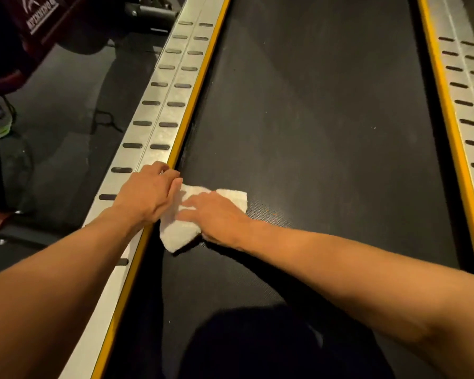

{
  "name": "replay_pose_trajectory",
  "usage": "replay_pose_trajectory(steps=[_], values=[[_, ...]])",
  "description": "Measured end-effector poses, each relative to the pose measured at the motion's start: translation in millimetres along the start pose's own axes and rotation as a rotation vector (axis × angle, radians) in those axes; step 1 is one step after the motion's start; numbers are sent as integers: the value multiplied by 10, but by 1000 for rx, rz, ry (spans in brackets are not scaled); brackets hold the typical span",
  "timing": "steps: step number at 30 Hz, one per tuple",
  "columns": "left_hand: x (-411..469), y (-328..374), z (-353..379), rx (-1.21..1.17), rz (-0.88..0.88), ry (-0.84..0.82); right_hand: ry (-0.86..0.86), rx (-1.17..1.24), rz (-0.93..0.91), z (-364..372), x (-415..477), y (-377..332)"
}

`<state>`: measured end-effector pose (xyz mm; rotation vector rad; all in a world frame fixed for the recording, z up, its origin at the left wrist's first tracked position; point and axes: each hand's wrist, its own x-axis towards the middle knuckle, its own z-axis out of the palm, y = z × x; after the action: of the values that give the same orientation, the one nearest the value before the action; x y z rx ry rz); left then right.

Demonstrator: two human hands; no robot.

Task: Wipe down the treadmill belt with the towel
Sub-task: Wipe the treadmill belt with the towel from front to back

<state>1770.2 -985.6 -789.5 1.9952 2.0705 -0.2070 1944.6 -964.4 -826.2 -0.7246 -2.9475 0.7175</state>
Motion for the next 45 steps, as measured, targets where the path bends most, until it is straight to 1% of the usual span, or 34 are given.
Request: replay_pose_trajectory(steps=[2, 3, 4, 5, 6, 9, 11, 12, 14, 16, 17, 18, 20, 21, 22, 24, 25, 26, 29, 30, 31, 32, 34, 36, 37, 38, 39, 40, 42, 43, 45], values=[[-9, 18, -12, 3, -12, -38, -118, 80, -187, 93, -276, -192], [-13, 27, -17, 9, -9, -52, -191, 120, -231, 66, -361, -260], [-22, 36, -22, 23, -6, -65, -221, 157, -227, 13, -386, -270], [-30, 45, -30, 47, -3, -76, -207, 186, -173, -49, -358, -223], [-41, 49, -34, 83, 4, -83, -158, 207, -90, -123, -295, -147], [-75, 52, -20, 223, 77, -108, -2, 130, 141, -241, -157, 286], [-98, 61, -16, 301, 133, -119, 70, 208, 269, -200, -276, 475], [-106, 78, -11, 330, 164, -122, 54, 219, 260, -141, -405, 484], [-121, 151, 13, 363, 232, -133, -39, 165, 119, -8, -701, 367], [-128, 278, 58, 342, 268, -159, -103, 198, -24, 52, -962, 187], [-119, 350, 84, 312, 266, -176, -99, 224, -61, 72, -1032, 173], [-108, 419, 103, 271, 247, -193, -41, 257, -55, 43, -1043, 196], [-72, 535, 132, 211, 193, -217, 151, 265, 83, -34, -963, 466], [-50, 583, 143, 216, 179, -216, 239, 215, 158, -149, -907, 626], [-26, 624, 143, 236, 174, -211, 275, 142, 237, -241, -872, 808], [20, 688, 115, 256, 166, -210, 239, 78, 392, -378, -924, 1043], [44, 713, 101, 261, 166, -214, 196, 64, 403, -352, -1011, 1080], [64, 732, 89, 266, 167, -219, 157, 64, 354, -288, -1129, 1047], [67, 771, 91, 302, 165, -238, 29, 172, 96, 3, -1548, 622], [65, 788, 89, 316, 166, -237, 4, 234, 39, 43, -1637, 495], [68, 810, 80, 332, 165, -236, 2, 271, 28, 38, -1658, 469], [73, 831, 66, 344, 161, -234, 33, 270, 112, -33, -1615, 511], [104, 886, 46, 357, 142, -233, 151, 146, 339, -174, -1506, 803], [147, 977, 37, 374, 114, -256, 322, 91, 443, -274, -1582, 1132], [161, 1027, 37, 377, 106, -268, 329, 79, 475, -271, -1679, 1193], [168, 1067, 39, 373, 98, -274, 302, 49, 461, -205, -1803, 1166], [165, 1093, 47, 363, 85, -281, 270, 29, 404, -136, -1937, 1050], [154, 1106, 56, 348, 72, -284, 218, 75, 365, -94, -2028, 888], [120, 1105, 93, 315, 47, -276, 109, 307, 312, -126, -2098, 604], [94, 1115, 113, 300, 23, -280, 109, 417, 314, -173, -2089, 539], [51, 1138, 162, 265, -23, -281, 126, 632, 470, -403, -2089, 511]])
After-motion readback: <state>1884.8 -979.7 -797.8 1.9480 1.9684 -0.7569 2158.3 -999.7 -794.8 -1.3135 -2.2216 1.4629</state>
